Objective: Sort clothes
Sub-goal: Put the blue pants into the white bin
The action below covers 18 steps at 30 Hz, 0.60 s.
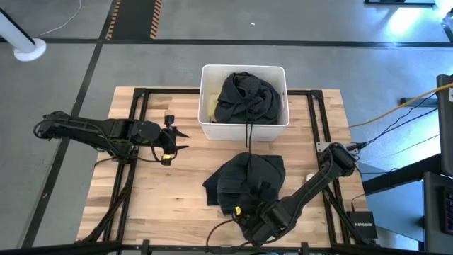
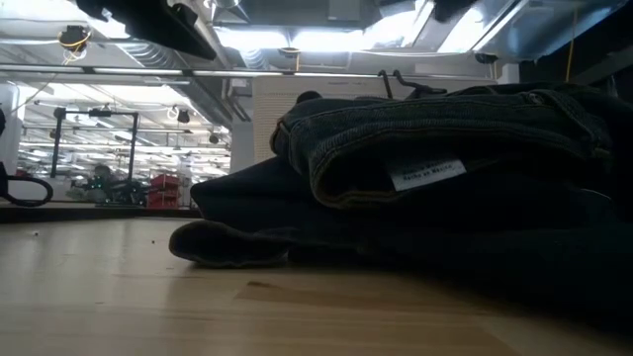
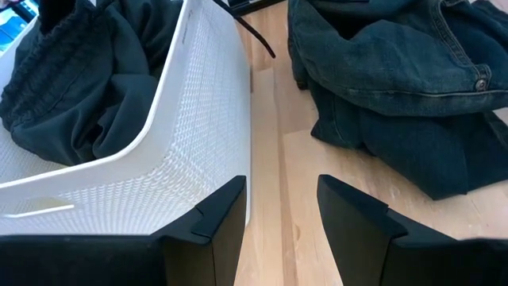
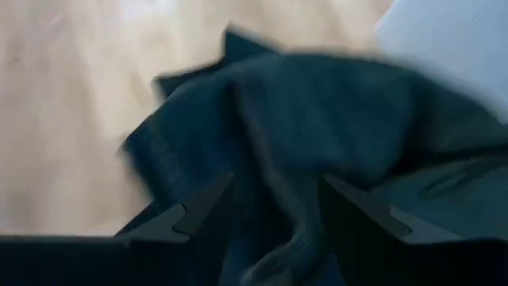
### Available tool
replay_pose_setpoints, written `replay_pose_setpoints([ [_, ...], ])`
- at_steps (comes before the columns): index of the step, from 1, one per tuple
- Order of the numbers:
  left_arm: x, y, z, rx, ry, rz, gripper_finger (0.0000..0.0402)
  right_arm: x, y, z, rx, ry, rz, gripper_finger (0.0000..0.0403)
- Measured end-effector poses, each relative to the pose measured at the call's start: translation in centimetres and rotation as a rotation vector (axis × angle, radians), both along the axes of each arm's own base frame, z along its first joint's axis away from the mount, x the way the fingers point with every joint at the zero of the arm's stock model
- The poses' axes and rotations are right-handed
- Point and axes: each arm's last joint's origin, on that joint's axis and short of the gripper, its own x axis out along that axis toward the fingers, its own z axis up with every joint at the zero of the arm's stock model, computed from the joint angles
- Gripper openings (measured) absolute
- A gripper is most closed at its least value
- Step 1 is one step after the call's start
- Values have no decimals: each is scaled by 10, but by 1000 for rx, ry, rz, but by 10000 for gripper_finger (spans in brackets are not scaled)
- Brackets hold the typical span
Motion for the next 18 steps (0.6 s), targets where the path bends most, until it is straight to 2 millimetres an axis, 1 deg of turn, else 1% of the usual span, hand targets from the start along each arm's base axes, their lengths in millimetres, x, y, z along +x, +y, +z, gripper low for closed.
replay_pose_setpoints([
  [4, 0, 0, 0, 0, 2, 0, 153, -13, 17, -2, 128, 50, 0, 197],
  [7, 0, 0, 0, -6, 0, 3, 153, -24, 31, -1, 155, 19, 13, 197],
  [11, 0, 0, 0, -10, -7, 6, 153, -32, 45, 1, 153, -57, 47, 197],
  [15, 0, 0, 1, -14, -10, 8, 153, -28, 47, 2, 173, -98, 42, 197],
  [18, 0, 0, 1, -18, -12, 10, 153, -18, 42, 3, 200, -125, 25, 197],
])
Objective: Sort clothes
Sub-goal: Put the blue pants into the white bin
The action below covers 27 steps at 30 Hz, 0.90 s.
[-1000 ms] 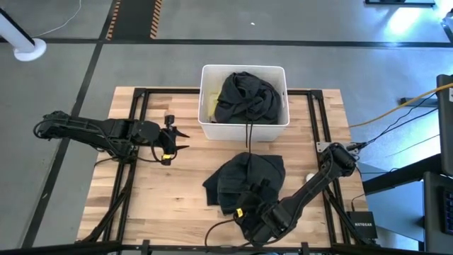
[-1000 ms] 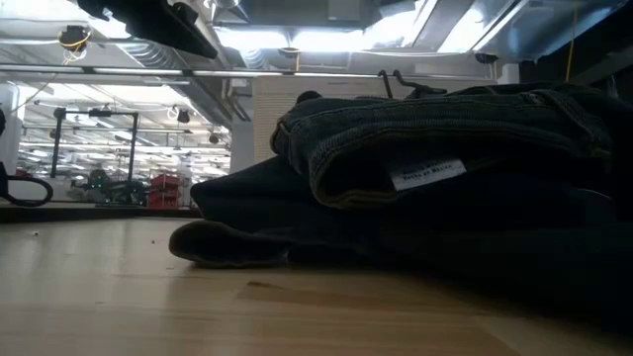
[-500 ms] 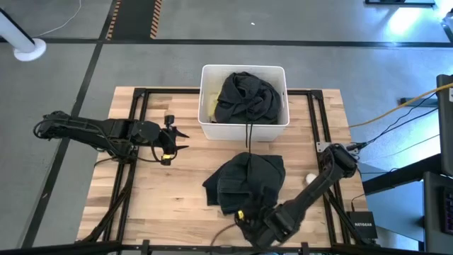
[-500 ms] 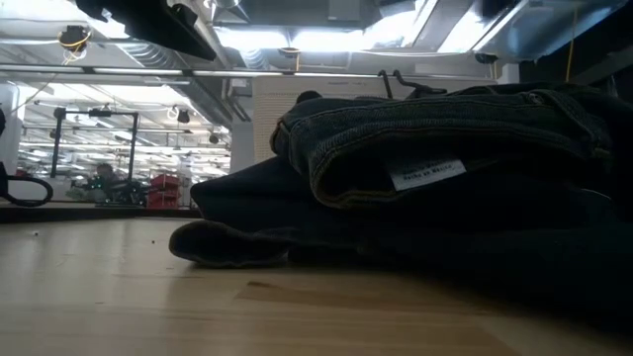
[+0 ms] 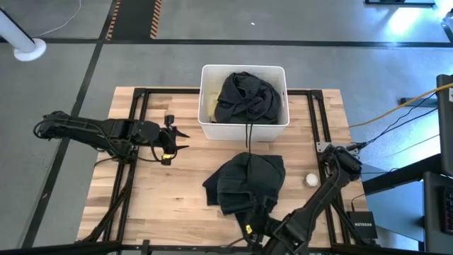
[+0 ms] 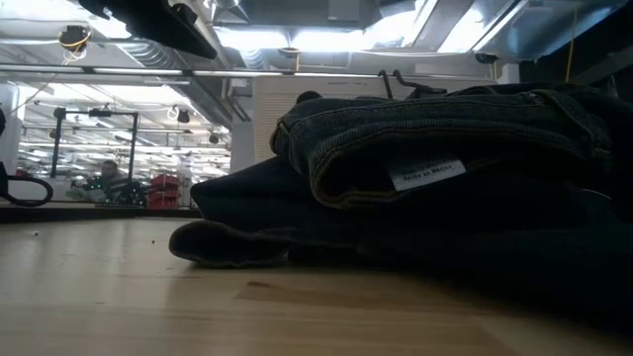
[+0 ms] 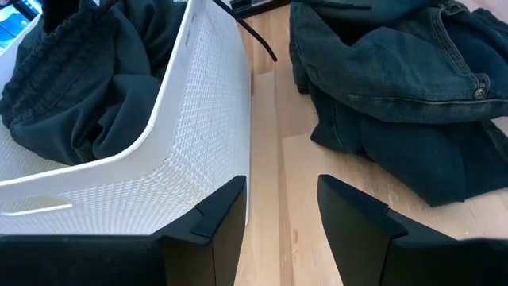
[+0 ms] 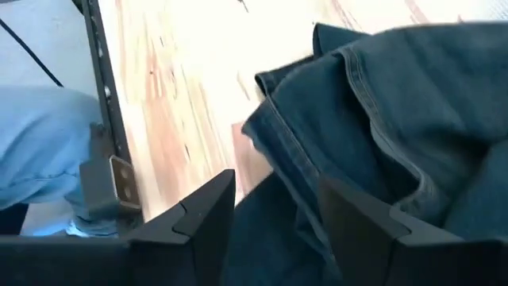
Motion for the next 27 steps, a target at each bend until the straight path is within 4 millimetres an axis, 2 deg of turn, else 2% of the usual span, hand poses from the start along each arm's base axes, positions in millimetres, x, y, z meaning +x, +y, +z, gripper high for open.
replay_pose_setpoints([
  [5, 0, 0, 0, 1, 5, 0, 153, 16, -9, 2, -28, -15, 59, 197],
  [9, -1, 0, -1, -9, 13, 6, 153, 24, -3, -4, -14, -91, 125, 197],
  [12, -1, 0, -2, -9, 18, 7, 153, 25, -1, -16, 11, -105, 135, 197],
  [17, -1, 0, -2, -11, 22, 7, 153, 16, -10, -47, -30, 11, 161, 197],
  [21, -1, 0, -2, -8, 22, 6, 153, 10, -16, -64, -147, 70, 240, 197],
  [27, -1, 0, -2, -6, 22, 5, 153, 10, -20, -65, -407, 80, 381, 197],
])
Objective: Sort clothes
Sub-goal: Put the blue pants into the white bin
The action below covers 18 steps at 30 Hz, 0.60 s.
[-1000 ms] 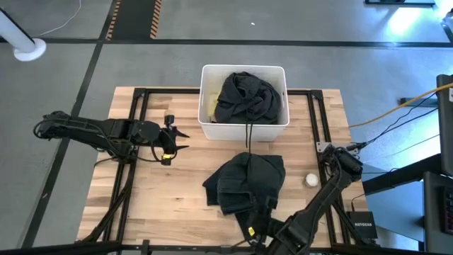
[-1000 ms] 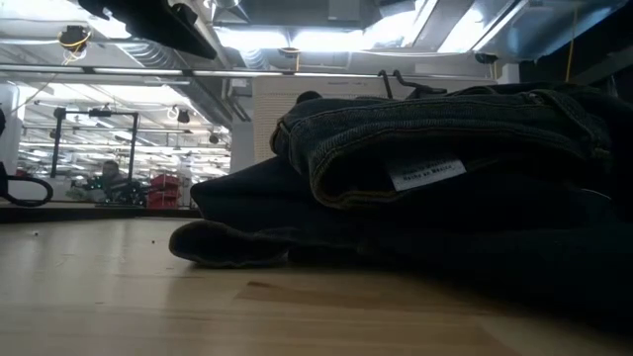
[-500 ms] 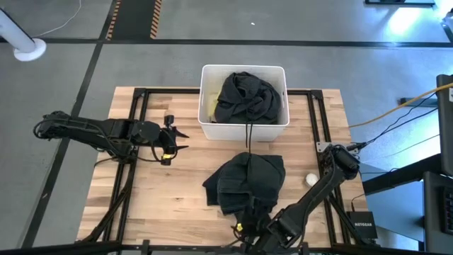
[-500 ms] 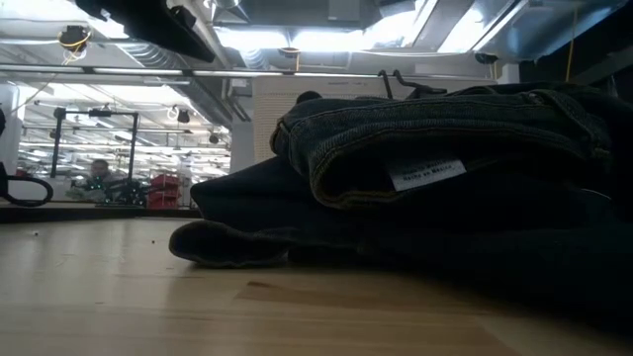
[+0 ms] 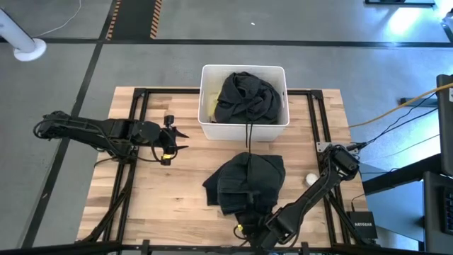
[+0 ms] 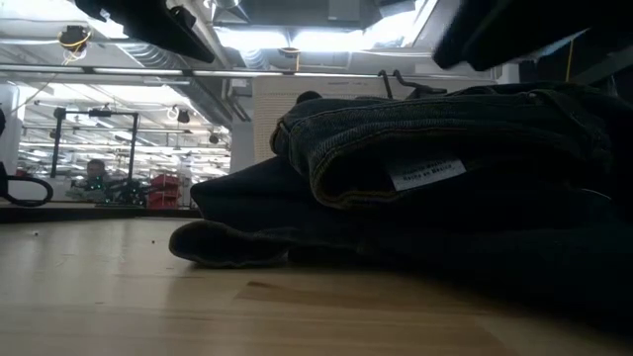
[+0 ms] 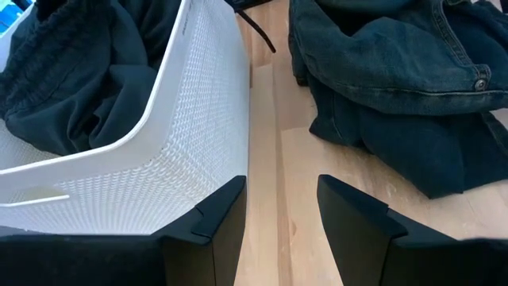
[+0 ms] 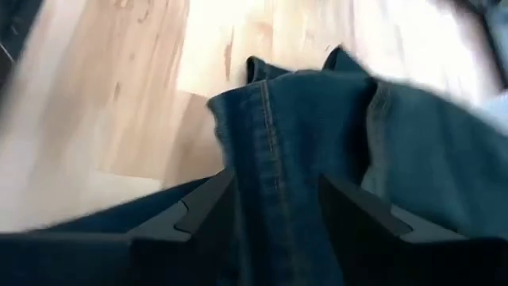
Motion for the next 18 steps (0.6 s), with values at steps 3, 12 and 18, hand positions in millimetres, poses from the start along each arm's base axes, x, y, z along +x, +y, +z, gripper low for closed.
replay_pose_setpoints([
  [3, 0, 0, 0, -10, -1, 6, 153, 0, 0, 0, -64, 25, 66, 197],
  [12, 0, 0, 0, -19, -2, 11, 153, -3, 8, -11, -61, 64, 106, 197],
  [18, 0, 0, 0, -16, -1, 9, 153, -3, 6, -34, -128, 147, 99, 197],
])
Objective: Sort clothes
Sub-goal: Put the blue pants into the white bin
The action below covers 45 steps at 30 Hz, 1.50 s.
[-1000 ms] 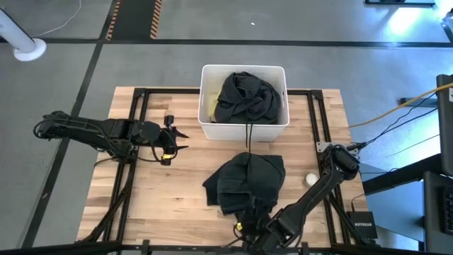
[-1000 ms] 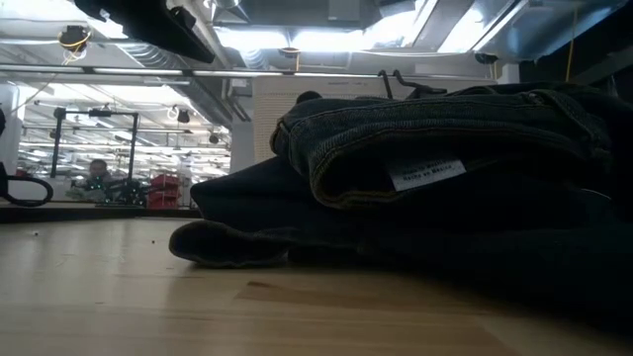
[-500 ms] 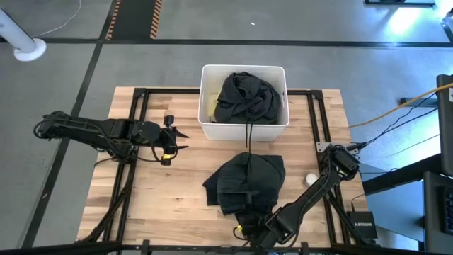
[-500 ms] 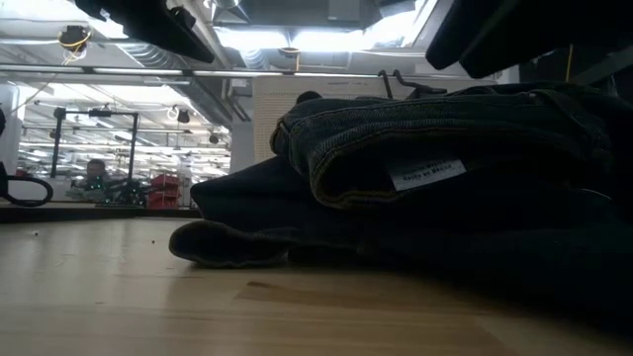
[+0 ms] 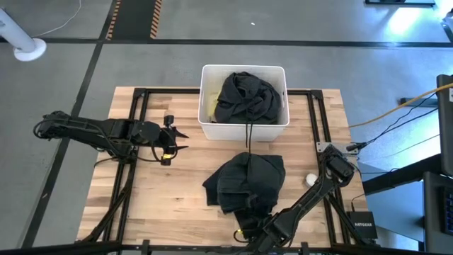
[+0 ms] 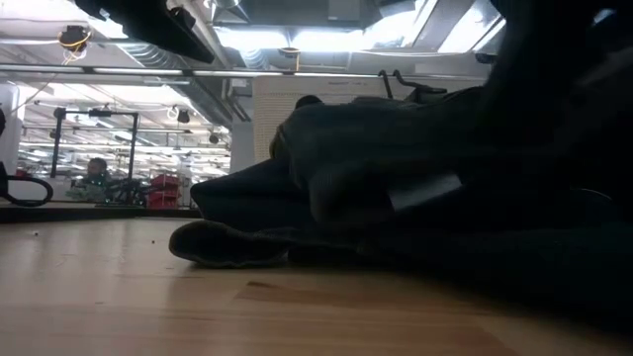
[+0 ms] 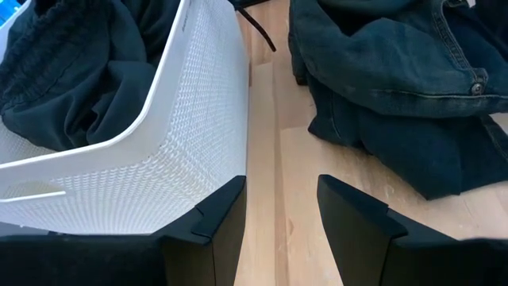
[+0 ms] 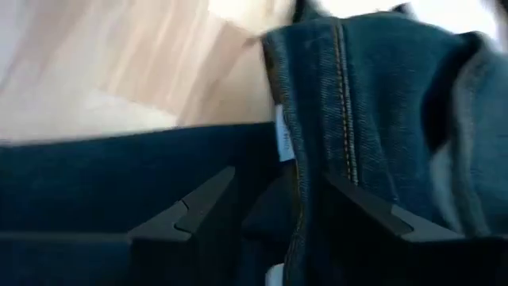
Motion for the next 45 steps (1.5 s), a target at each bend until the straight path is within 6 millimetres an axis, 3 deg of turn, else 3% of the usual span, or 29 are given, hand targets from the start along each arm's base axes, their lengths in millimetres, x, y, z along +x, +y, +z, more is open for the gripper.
replay_pose_setpoints([
  [13, 2, 0, -2, 3, 10, -1, 153, 6, -17, 14, -327, -189, -81, 197],
  [20, 3, 0, -2, 10, 15, -5, 153, 10, -15, 43, -478, -289, -96, 197],
  [27, 3, 0, -2, 12, 16, -6, 153, 20, -5, 78, -389, -375, -133, 197],
  [33, 3, 0, -2, 10, 15, -5, 153, 26, 3, 99, -129, -382, -181, 197],
  [40, 3, 0, -2, 9, 15, -4, 153, 22, 7, 84, 133, -180, -182, 197],
  [45, 3, 0, -2, 9, 15, -4, 153, 15, 0, 60, 70, -138, -212, 197],
])
